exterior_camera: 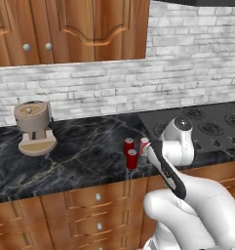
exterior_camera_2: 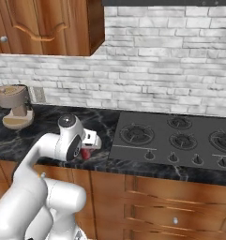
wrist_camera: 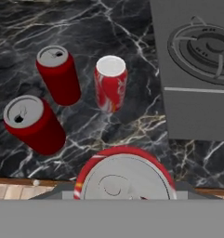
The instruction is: Four empty soda cans are scattered around the kitchen. Gather all the cans and cluster them next to the stove for recycling.
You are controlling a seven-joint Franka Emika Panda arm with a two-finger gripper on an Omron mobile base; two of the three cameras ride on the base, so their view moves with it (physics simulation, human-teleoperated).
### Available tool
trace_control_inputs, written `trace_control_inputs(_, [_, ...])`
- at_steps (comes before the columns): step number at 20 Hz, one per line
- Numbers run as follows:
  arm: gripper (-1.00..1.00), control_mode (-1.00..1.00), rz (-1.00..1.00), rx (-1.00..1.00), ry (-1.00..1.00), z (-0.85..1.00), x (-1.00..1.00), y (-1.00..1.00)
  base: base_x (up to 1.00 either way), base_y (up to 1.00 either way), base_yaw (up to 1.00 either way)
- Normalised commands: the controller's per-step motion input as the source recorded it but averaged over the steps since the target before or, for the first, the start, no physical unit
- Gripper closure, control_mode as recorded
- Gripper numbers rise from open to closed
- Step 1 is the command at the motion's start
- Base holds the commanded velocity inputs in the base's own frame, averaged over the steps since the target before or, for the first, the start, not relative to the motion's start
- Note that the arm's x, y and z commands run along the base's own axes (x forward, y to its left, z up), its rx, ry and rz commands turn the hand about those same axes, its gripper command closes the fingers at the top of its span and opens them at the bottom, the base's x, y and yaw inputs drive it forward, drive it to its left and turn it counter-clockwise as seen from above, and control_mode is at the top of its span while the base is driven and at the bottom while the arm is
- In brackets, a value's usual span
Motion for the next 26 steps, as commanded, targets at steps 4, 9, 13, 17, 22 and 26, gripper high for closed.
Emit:
trace_control_inputs(4, [1.0, -1.0, 0.0, 0.0, 0.01, -0.28, 0.19, 0.0, 0.0, 0.0, 0.0])
trace_control_inputs(9, [1.0, -1.0, 0.0, 0.0, 0.01, -0.38, 0.07, 0.01, 0.0, 0.0, 0.0])
trace_control_inputs(13, [1.0, -1.0, 0.0, 0.0, 0.0, -0.32, 0.09, 0.01, 0.0, 0.0, 0.0])
trace_control_inputs(17, [1.0, -1.0, 0.0, 0.0, 0.0, -0.35, 0.08, 0.0, 0.0, 0.0, 0.0])
trace_control_inputs(22, [1.0, -1.0, 0.0, 0.0, 0.0, -0.32, 0.05, 0.0, 0.0, 0.0, 0.0])
trace_control_inputs(26, [1.0, -1.0, 0.0, 0.0, 0.0, -0.31, 0.03, 0.0, 0.0, 0.0, 0.0])
